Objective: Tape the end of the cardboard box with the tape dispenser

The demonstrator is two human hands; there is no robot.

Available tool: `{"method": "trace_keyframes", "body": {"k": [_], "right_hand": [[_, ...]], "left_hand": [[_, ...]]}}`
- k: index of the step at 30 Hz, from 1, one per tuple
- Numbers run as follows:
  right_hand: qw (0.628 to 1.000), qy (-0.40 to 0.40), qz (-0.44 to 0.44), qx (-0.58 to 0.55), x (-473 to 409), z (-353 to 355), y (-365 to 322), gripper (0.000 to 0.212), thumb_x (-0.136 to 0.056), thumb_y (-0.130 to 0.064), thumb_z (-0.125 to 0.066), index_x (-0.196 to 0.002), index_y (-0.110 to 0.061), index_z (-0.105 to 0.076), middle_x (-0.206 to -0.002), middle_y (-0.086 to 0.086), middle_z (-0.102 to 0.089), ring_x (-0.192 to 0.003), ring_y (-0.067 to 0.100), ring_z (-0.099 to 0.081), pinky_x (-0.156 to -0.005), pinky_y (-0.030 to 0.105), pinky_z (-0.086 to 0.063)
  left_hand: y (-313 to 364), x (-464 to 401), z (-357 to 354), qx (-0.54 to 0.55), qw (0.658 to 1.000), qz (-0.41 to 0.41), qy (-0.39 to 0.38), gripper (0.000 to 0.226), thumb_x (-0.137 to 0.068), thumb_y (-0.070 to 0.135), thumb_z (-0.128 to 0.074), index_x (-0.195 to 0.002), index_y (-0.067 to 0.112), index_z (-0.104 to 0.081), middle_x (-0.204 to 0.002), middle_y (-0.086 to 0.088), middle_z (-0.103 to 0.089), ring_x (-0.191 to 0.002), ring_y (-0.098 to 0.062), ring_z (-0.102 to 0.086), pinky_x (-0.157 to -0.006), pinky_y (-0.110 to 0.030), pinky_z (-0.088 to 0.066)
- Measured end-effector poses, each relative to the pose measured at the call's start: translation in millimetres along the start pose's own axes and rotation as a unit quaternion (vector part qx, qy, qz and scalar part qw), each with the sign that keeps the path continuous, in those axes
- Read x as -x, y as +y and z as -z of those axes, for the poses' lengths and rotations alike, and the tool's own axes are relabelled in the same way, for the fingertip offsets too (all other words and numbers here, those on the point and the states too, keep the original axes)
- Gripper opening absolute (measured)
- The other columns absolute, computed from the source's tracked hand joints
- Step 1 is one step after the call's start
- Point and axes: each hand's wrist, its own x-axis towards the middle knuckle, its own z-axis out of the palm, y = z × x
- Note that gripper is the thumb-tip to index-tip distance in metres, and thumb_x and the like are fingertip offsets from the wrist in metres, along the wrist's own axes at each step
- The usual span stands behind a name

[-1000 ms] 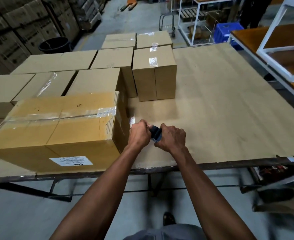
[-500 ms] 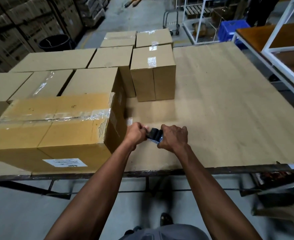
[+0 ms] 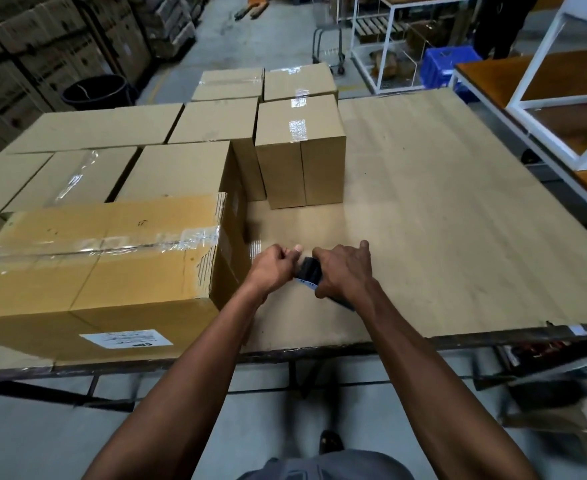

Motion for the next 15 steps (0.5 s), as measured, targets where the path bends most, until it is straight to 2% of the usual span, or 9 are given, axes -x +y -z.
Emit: {"method": "trace_keyframes", "body": {"k": [1, 4, 7, 11, 15], "right_hand": [[1.000, 0.001, -0.004, 0.000, 1, 1, -1, 0.054, -0.074, -0.051, -0.081, -0.118, -0.030, -0.057, -0.103, 0.001, -0.069, -0.099, 0.028, -0.068, -0.105, 0.051, -0.033], [1.000, 0.003, -0.011, 0.002, 2, 2, -7, 0.056, -0.074, -0.053, -0.080, -0.119, -0.029, -0.058, -0.106, 0.002, -0.070, -0.101, 0.029, -0.069, -0.104, 0.050, -0.033], [1.000, 0.009, -0.021, -0.002, 3, 0, -11, 0.054, -0.076, -0.049, -0.078, -0.121, -0.028, -0.058, -0.106, 0.003, -0.070, -0.103, 0.030, -0.069, -0.104, 0.050, -0.033], [0.999, 0.013, -0.038, -0.005, 3, -2, -16, 0.051, -0.078, -0.046, -0.078, -0.120, -0.027, -0.058, -0.106, 0.003, -0.071, -0.105, 0.030, -0.070, -0.106, 0.050, -0.032], [0.999, 0.004, -0.049, -0.012, 1, -4, -18, 0.048, -0.078, -0.044, -0.077, -0.120, -0.028, -0.059, -0.107, 0.002, -0.071, -0.107, 0.030, -0.069, -0.108, 0.050, -0.030]], "left_hand": [[1, 0, 2, -0.016, 1.000, -0.007, -0.006, 0.038, -0.096, 0.056, -0.066, -0.102, 0.018, -0.063, -0.103, -0.004, -0.073, -0.098, -0.022, -0.072, -0.088, -0.045, -0.063], [1, -3, 3, -0.079, 0.995, -0.051, 0.020, 0.021, -0.098, 0.034, -0.074, -0.100, 0.016, -0.062, -0.102, 0.000, -0.067, -0.095, -0.016, -0.067, -0.076, -0.030, -0.058], [2, -6, 2, -0.083, 0.994, -0.060, 0.038, 0.014, -0.097, 0.023, -0.075, -0.099, 0.015, -0.064, -0.104, -0.002, -0.067, -0.099, -0.019, -0.068, -0.083, -0.035, -0.061], [1, -8, 1, -0.105, 0.991, -0.063, 0.055, 0.013, -0.097, 0.022, -0.075, -0.094, 0.018, -0.064, -0.102, -0.001, -0.067, -0.095, -0.018, -0.068, -0.085, -0.042, -0.063], [1, -7, 1, -0.094, 0.992, -0.057, 0.065, 0.013, -0.097, 0.020, -0.074, -0.092, 0.018, -0.062, -0.101, -0.002, -0.066, -0.095, -0.019, -0.068, -0.086, -0.043, -0.064]]}}
